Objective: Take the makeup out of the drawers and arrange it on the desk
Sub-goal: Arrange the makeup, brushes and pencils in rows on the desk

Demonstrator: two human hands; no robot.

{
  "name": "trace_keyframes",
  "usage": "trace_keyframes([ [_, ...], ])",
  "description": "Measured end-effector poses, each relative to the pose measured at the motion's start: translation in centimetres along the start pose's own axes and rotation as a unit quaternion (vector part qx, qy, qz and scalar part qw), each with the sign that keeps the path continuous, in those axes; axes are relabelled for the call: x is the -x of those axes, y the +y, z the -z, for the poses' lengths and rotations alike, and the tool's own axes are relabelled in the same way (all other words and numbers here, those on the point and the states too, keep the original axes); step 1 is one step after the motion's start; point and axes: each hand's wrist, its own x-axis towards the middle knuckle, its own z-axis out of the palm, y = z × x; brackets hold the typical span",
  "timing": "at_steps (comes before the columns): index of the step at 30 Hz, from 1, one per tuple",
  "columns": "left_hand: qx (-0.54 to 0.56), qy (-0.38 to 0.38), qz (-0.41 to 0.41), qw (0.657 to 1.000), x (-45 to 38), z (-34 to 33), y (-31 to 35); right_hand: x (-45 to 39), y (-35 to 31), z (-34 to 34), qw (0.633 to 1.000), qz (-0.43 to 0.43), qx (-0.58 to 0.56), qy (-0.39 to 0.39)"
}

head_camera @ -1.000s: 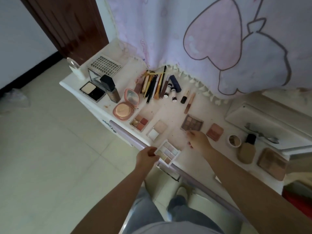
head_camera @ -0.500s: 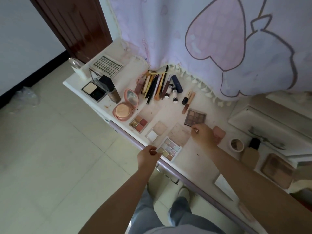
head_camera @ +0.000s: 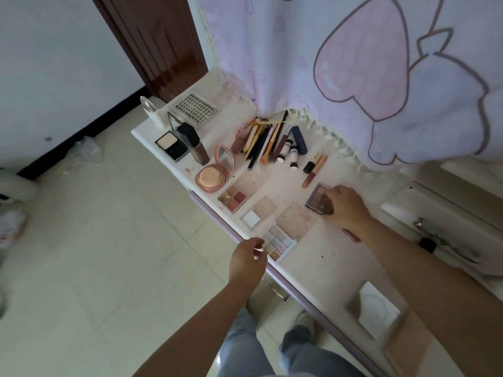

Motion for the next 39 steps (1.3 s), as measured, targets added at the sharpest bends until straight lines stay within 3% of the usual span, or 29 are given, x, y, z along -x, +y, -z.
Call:
trace_keyframes([
  [4,0.055,-0.010,-0.028,0.998,0.9,-0.3,2.8,2.9,0.0,1.6,0.983,0.012,-0.174,0.057],
  [8,0.181,-0.128,-0.043,0.974,1.6,0.0,6.2,8.5,-0.2,4.8,0.944,0.105,-0.311,0.010],
  [11,0.257,-0.194,-0.061,0.945,2.7,0.1,7.8,12.7,-0.6,7.1,0.921,0.163,-0.351,-0.039],
  [13,0.284,-0.222,-0.081,0.929,3.3,0.0,8.2,14.5,-0.4,7.7,0.924,0.171,-0.343,-0.017],
  [16,0.297,-0.227,-0.091,0.923,3.9,-0.8,8.1,16.2,0.1,7.8,0.923,0.150,-0.354,0.020],
  [22,0.330,-0.237,-0.083,0.910,5.2,-1.8,7.8,17.5,0.7,6.0,0.908,0.064,-0.414,0.002],
  [26,0.335,-0.246,-0.065,0.907,5.5,-1.4,7.5,17.0,1.8,5.3,0.837,0.011,-0.544,-0.048],
  [28,0.354,-0.234,-0.043,0.904,5.6,-1.5,7.0,16.5,2.3,5.3,0.796,0.002,-0.599,-0.085],
  [31,0.362,-0.147,0.012,0.921,5.9,-2.0,5.7,15.0,2.7,4.9,0.728,-0.051,-0.675,-0.108],
  [33,0.359,-0.087,0.065,0.927,6.1,-2.7,4.2,14.1,2.4,4.1,0.710,-0.086,-0.686,-0.133],
  [36,0.374,-0.044,0.123,0.918,6.2,-4.1,2.3,13.2,1.7,2.4,0.751,-0.126,-0.631,-0.144],
  [39,0.381,-0.020,0.151,0.912,6.2,-5.3,1.7,12.1,1.3,0.7,0.784,-0.145,-0.596,-0.099],
])
